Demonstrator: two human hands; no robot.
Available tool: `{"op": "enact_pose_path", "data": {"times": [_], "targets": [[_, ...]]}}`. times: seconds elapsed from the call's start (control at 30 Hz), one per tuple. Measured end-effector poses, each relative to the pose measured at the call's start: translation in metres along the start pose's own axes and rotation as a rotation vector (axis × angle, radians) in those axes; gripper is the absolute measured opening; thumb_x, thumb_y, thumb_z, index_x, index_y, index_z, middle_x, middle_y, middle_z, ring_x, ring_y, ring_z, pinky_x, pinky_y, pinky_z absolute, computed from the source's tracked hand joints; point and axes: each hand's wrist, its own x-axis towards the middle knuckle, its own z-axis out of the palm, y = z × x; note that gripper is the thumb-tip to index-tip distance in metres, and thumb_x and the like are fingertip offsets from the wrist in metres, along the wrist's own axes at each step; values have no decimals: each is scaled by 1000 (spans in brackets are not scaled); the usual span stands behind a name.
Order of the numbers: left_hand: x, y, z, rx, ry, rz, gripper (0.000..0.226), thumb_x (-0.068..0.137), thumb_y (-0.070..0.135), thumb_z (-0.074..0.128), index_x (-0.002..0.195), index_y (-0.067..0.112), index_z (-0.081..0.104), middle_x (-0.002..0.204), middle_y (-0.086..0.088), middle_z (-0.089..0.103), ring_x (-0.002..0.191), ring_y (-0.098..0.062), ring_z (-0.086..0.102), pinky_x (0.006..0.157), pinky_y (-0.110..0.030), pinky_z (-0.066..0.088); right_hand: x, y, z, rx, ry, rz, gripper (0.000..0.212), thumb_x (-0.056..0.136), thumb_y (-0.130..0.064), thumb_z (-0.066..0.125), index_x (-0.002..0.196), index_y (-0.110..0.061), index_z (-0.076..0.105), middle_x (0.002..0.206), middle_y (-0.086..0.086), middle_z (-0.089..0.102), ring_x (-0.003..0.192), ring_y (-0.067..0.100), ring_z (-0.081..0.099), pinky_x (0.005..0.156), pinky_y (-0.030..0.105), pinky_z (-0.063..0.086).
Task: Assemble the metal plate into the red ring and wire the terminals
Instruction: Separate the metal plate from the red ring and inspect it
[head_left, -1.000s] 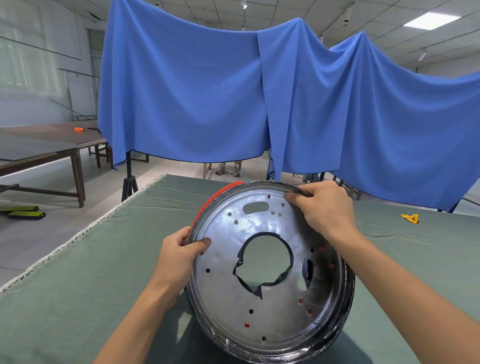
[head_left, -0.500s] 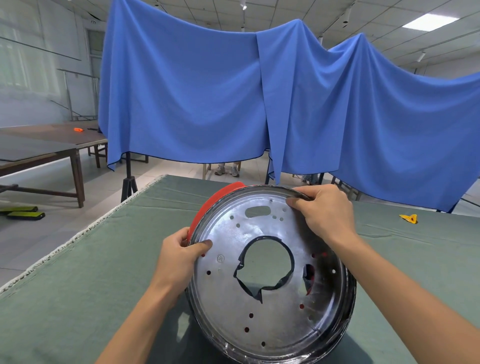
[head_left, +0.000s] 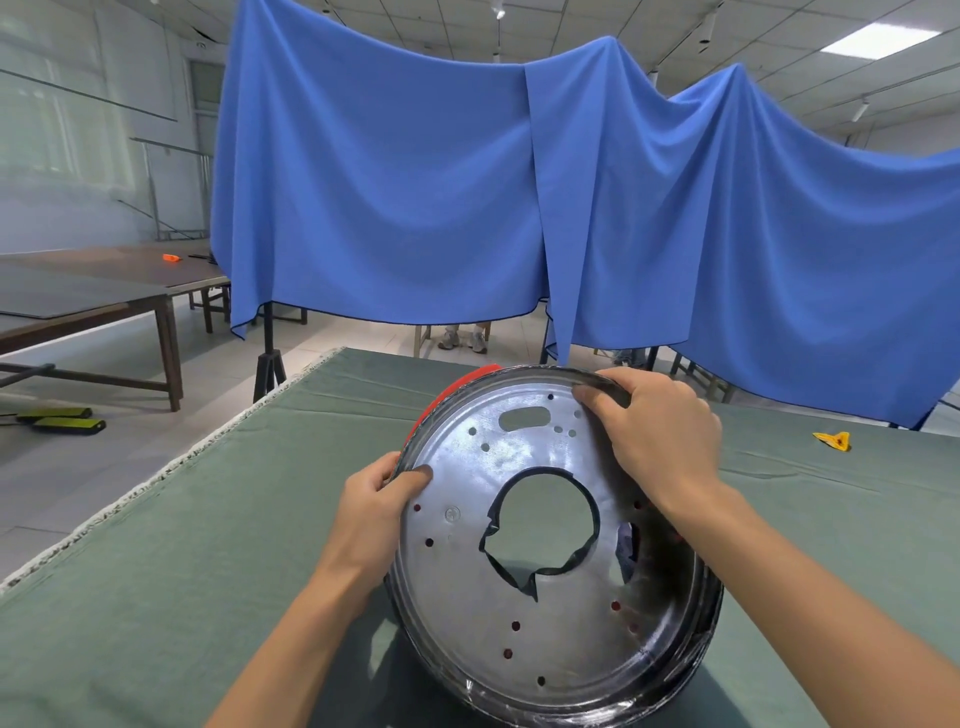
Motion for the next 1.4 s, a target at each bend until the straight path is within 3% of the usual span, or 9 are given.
{"op": "enact_pose_path", "data": {"times": [0.13, 0.27, 0.4, 0.5, 0.63, 0.83, 1.0, 1.13, 1.4], "targets": [[3, -2, 0, -28, -19, -158, 33, 87, 17, 59, 92, -16, 57, 84, -30, 66, 71, -30, 60, 68, -39, 46, 2, 3, 2, -88, -118, 29, 28, 89, -52, 54, 101, -33, 70, 101, 5, 70, 95, 34, 61, 66, 32, 32], [4, -1, -2, 7, -91, -308, 25, 91, 19, 54, 85, -2, 66, 73, -17, 70, 59, -25, 64, 56, -27, 48, -2, 8, 8, -149, -249, 84, 27, 89, -50, 56, 96, -28, 70, 99, 7, 69, 94, 33, 60, 69, 33, 36], [10, -1, -6, 16, -177, -438, 34, 91, 32, 56, 95, 3, 72, 81, -12, 70, 65, -24, 64, 65, -30, 47, -6, 12, 13, -169, -308, 119, 27, 89, -48, 57, 90, -24, 69, 94, 7, 68, 84, 31, 56, 67, 31, 36], [22, 2, -4, 55, -207, -440, 34, 87, 47, 59, 95, 18, 73, 74, 2, 68, 65, -9, 65, 60, -25, 46, -5, 20, 15, -165, -388, 174, 27, 90, -46, 57, 88, -22, 69, 77, 3, 67, 72, 26, 53, 64, 30, 39], [41, 8, 0, 175, -301, -457, 46, 83, 59, 58, 94, 16, 70, 71, -4, 65, 58, -14, 59, 59, -26, 42, -4, 34, 16, -138, -505, 261, 32, 89, -47, 59, 75, -18, 65, 64, 1, 62, 68, 24, 57, 63, 29, 40], [66, 8, 13, 391, -387, -470, 31, 87, 45, 58, 83, 16, 66, 67, 0, 66, 51, -14, 60, 51, -21, 48, -6, 55, 23, -123, -536, 284, 33, 87, -36, 59, 61, -16, 53, 62, 0, 59, 71, 26, 56, 61, 30, 40], [86, 10, 28, 799, -375, -372, 42, 83, 31, 65, 44, 19, 60, 41, 1, 54, 32, -14, 51, 37, -18, 40, 2, 67, 26, -145, -607, 290, 27, 88, -30, 58, 66, -16, 51, 72, 3, 58, 76, 27, 55, 62, 31, 39], [94, 0, 36, 964, -324, -240, 41, 82, 30, 69, 54, 14, 44, 35, 8, 26, 28, -12, 22, 34, -12, 17, 6, 67, 30, -209, -655, 293, 12, 89, -23, 55, 83, -13, 58, 87, 6, 56, 82, 29, 52, 69, 30, 39], [100, -1, 16, 1008, -319, -229, 37, 84, 26, 70, 52, 15, 54, 33, 10, 29, 30, -7, 24, 38, -19, 21, 7, 46, 31, -264, -795, 214, 15, 84, -15, 57, 71, -12, 51, 75, 5, 55, 77, 27, 54, 67, 31, 41]]}}
